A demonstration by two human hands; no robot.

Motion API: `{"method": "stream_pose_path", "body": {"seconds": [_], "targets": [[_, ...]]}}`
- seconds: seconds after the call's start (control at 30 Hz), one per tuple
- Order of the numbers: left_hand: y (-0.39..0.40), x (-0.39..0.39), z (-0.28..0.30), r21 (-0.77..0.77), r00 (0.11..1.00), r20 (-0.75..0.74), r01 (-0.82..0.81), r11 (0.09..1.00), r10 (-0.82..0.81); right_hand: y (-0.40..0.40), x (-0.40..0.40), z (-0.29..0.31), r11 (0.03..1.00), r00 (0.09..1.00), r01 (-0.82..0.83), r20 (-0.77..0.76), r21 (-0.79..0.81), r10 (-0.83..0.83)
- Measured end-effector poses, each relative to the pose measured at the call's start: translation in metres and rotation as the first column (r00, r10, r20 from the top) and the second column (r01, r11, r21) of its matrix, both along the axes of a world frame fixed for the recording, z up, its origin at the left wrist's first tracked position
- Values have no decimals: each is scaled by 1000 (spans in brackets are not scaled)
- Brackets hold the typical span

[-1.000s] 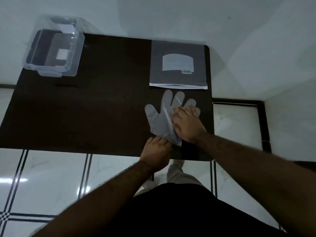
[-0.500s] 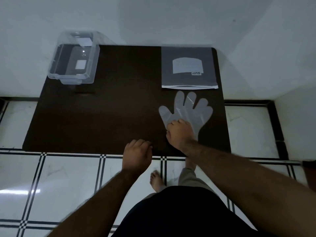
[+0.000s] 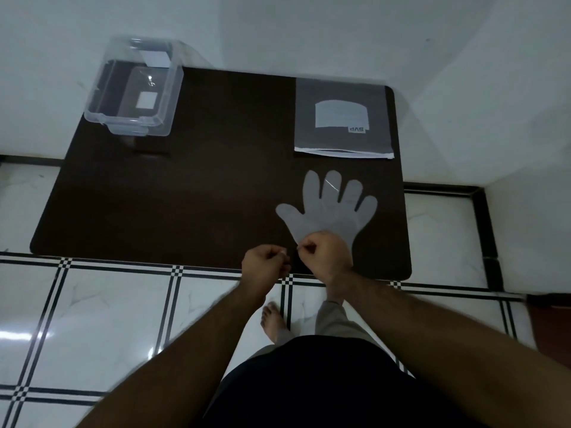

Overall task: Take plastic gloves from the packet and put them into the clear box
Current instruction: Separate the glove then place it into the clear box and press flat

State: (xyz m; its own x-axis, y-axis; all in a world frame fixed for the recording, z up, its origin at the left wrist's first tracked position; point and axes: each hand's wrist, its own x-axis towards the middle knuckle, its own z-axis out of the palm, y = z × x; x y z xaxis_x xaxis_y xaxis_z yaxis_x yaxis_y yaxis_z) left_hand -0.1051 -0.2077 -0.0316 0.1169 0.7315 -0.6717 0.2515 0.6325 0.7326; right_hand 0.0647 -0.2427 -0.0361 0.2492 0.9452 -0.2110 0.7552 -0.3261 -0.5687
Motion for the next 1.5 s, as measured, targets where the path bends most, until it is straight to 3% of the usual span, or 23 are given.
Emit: {"method": "stream_pose_path", "body": {"seconds": [0.2,0.4,0.8,1.17,1.37,1.5], "targets": [[16,21,4,-177,972,184,-113,978,146,-2,11,-6,998,987,54,-153,-21,-56],[35,34,7,-266,958,197,-152,952,208,1,25,-3,991,960,113,-249,-66,-126],[44,47,6,-178,997,59,-42,983,53,6,44,5,997,963,-47,-269,-62,28],[37,55,-2,-152,995,35,-84,985,90,13,37,6,997,966,53,-249,-49,-64],[34,50,-10,-132,994,43,-97,987,103,14,34,6,994,943,94,-315,-62,-109],[34,47,-10,-147,987,95,-112,983,126,16,33,7,978,879,145,-434,-149,-197]]}}
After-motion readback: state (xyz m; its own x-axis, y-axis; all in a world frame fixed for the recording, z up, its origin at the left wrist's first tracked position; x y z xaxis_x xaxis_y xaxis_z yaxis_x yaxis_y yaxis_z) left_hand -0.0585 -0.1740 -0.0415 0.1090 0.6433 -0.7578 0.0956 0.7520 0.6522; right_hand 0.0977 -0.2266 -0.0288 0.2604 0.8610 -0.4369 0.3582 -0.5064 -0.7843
